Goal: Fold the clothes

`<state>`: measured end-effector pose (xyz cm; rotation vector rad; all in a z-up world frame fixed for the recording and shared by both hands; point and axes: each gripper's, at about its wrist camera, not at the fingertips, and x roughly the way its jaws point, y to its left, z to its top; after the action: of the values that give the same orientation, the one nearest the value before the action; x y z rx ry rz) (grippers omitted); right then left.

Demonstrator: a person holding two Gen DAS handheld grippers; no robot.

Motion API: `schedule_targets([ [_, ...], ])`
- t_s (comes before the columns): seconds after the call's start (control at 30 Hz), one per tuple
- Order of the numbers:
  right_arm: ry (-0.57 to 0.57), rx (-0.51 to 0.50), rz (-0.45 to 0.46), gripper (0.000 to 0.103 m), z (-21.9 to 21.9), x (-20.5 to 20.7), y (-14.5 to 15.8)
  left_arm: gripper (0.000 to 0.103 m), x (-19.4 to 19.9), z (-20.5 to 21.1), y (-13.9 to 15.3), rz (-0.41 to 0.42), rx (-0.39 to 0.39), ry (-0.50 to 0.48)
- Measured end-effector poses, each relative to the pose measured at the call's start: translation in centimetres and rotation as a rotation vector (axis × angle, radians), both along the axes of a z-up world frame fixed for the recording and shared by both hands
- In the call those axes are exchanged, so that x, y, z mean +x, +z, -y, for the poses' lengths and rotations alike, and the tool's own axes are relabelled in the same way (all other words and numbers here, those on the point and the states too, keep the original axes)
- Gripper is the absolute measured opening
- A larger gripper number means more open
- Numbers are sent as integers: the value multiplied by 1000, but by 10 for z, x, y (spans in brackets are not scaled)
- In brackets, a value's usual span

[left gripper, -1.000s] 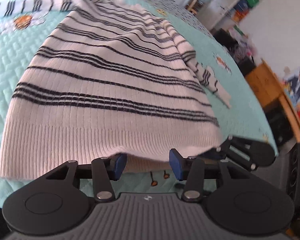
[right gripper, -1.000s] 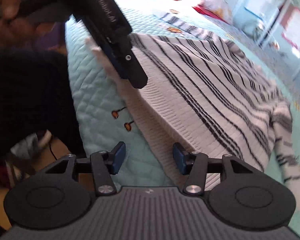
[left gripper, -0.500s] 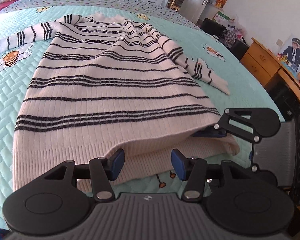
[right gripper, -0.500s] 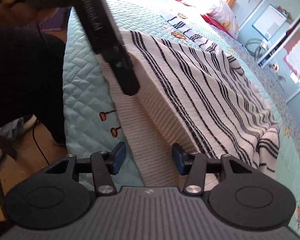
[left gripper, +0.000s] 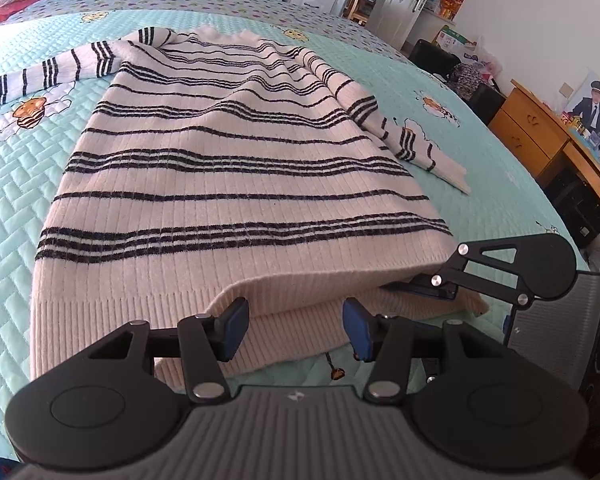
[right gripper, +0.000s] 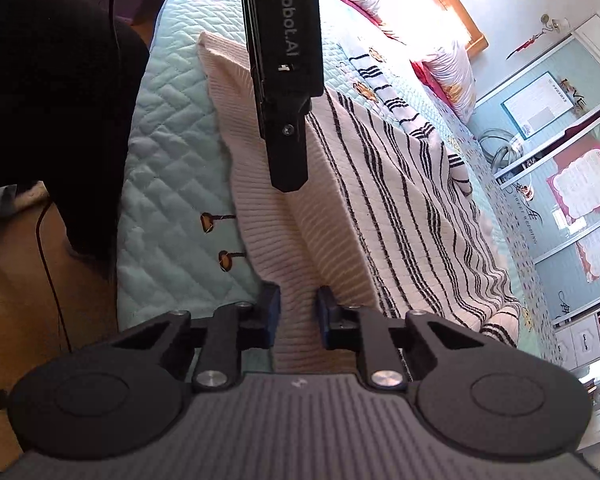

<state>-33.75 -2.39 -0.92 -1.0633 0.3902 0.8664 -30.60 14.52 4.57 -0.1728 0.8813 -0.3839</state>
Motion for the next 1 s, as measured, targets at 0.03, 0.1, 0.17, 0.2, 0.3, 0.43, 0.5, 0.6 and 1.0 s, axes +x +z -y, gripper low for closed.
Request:
schedule_targets([
  [0.03, -2, 1, -7, 17, 0, 0, 1, 55, -1, 1, 1, 2, 4, -6],
  [0.1, -31, 34, -72, 14, 3, 6, 7, 56, -6, 10, 3, 26, 54, -64],
  [0.17, -70, 83, -157, 14, 6, 16, 15, 56, -13, 22, 3, 53, 123, -137],
  [0.2, -80, 101, -178, 14, 7, 19, 17, 56, -16, 29, 1, 64, 160, -176],
  [0.3, -136, 178, -321, 16, 11, 38, 27, 56, -24, 48, -7, 95, 288, -279],
  [0.43, -230, 295, -484, 17, 19, 60, 35, 57, -26, 62, -20, 148, 444, -331],
  [0.5, -252, 324, -520, 17, 21, 65, 37, 57, -23, 63, -21, 162, 468, -340],
  [0.6, -275, 367, -588, 18, 26, 71, 34, 56, -18, 64, -21, 179, 500, -346],
  [1.0, -171, 250, -429, 43, 21, 42, 24, 2, -4, 57, -15, 217, 531, -270],
])
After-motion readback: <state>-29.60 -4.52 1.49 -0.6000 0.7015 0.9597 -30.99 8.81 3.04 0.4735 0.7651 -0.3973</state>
